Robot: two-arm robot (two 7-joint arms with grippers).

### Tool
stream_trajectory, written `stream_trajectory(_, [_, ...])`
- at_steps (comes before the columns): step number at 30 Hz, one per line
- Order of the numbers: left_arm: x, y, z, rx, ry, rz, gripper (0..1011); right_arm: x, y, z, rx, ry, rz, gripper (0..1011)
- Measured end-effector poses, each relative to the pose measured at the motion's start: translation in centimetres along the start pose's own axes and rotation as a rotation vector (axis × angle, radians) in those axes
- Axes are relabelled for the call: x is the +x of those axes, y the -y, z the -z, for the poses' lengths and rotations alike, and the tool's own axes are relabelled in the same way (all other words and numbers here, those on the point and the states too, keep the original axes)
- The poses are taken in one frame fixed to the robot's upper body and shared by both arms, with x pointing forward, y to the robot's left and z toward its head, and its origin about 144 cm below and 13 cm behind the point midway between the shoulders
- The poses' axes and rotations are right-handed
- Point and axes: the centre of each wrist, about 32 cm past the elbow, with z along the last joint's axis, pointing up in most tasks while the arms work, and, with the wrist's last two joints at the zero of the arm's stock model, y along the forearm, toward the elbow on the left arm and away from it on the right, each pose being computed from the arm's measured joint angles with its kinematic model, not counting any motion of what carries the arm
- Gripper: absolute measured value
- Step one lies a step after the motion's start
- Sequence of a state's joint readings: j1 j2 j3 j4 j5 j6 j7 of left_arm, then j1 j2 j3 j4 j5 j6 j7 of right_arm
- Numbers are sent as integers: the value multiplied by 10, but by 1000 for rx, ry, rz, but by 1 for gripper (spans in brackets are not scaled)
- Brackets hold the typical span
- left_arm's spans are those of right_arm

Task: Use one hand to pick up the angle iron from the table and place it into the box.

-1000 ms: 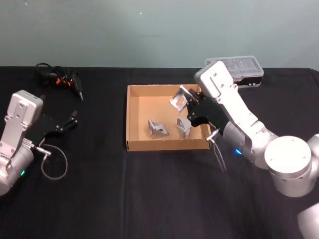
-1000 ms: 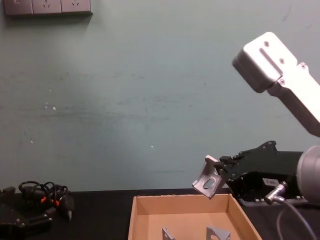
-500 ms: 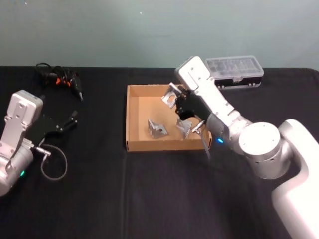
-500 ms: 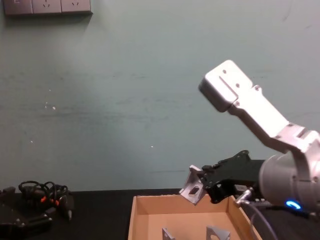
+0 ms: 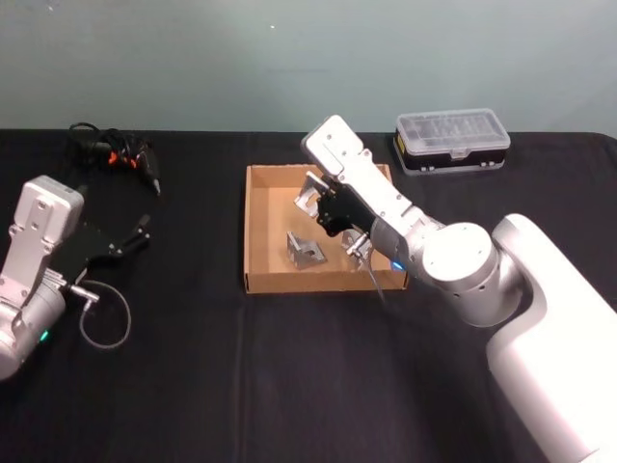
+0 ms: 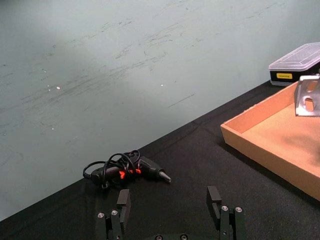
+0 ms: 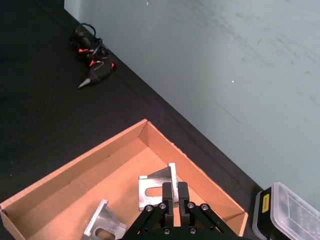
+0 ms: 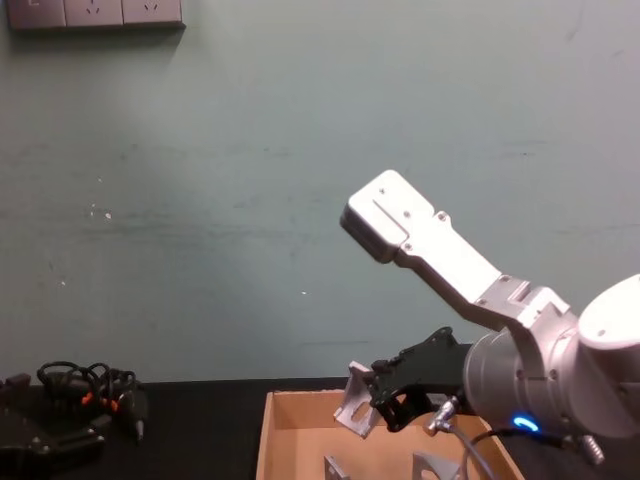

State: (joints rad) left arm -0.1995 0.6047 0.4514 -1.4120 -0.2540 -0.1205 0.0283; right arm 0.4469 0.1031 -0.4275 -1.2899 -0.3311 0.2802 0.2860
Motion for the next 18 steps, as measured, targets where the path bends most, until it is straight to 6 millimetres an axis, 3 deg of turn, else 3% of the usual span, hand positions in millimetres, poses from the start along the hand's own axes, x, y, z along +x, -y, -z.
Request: stream_trajectory(18, [0, 0, 0, 0, 0, 0, 1000, -6, -19, 3, -74, 28, -21, 67])
